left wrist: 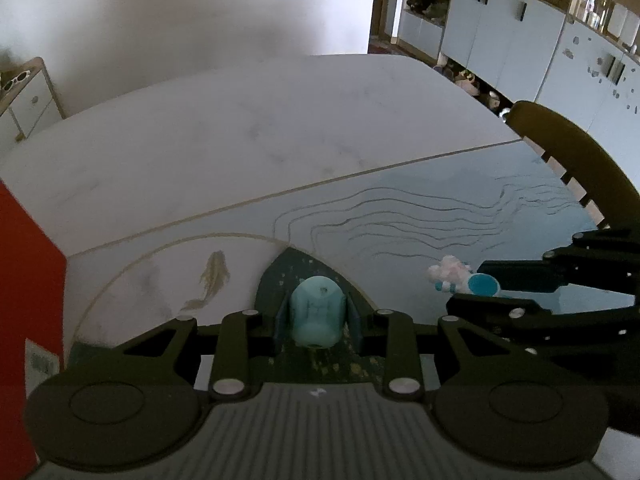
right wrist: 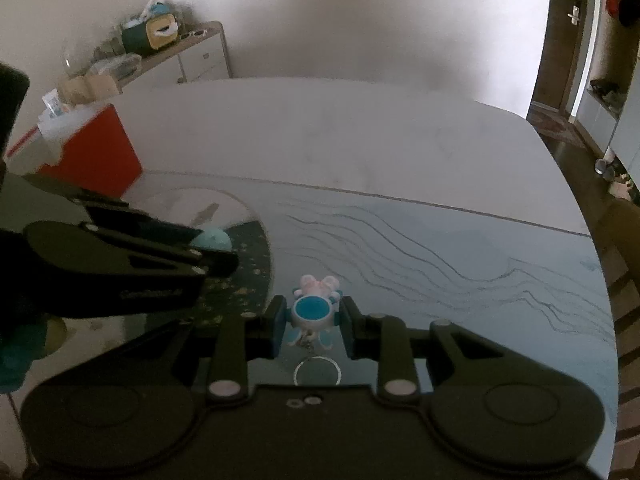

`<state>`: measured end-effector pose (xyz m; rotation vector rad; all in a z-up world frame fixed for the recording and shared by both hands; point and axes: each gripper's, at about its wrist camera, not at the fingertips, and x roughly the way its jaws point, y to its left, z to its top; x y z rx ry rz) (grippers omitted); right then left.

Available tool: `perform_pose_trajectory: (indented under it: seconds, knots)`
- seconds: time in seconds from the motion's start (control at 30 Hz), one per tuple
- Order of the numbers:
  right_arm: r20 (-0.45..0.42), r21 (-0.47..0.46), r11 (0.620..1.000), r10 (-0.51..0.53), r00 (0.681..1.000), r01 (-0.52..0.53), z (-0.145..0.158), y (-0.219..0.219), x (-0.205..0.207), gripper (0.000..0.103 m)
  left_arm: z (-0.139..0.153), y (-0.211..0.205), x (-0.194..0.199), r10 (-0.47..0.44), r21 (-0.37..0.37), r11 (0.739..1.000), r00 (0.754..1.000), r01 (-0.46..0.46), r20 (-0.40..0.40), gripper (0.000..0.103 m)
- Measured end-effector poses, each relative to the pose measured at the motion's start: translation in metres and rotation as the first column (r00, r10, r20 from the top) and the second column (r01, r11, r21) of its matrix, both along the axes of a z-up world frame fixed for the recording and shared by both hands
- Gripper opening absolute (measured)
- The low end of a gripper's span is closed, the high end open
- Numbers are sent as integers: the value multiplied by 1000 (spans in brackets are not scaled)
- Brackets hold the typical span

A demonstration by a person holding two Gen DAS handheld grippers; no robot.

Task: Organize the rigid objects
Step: 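Carry the teal toy with the left gripper while the right gripper carries the astronaut keychain into the box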

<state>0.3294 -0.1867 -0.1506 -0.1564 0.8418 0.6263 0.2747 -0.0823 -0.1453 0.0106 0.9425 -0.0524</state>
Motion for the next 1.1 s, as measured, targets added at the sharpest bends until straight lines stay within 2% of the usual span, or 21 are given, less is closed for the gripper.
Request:
perform_pose_trajectory:
  seconds: [0.2, 0.5, 0.7, 1.1]
  knots:
    - [-19, 57, 998, -4, 1000, 5, 21, -6, -17, 27, 17, 5, -21, 15, -30, 999, 1000, -15, 8, 30]
    - [25, 94, 996, 7, 1000, -9, 58, -1, -44, 27, 48, 22, -50, 58, -34, 998, 998, -57, 31, 30]
    - [63, 116, 993, 25, 998, -32, 82, 19, -58, 27, 72, 47, -69, 87, -20, 996, 994, -86, 70, 30]
    - [123, 154, 985, 58, 991, -77, 118, 89, -79, 27, 115, 109, -96, 100, -21, 995, 987, -98, 126, 30]
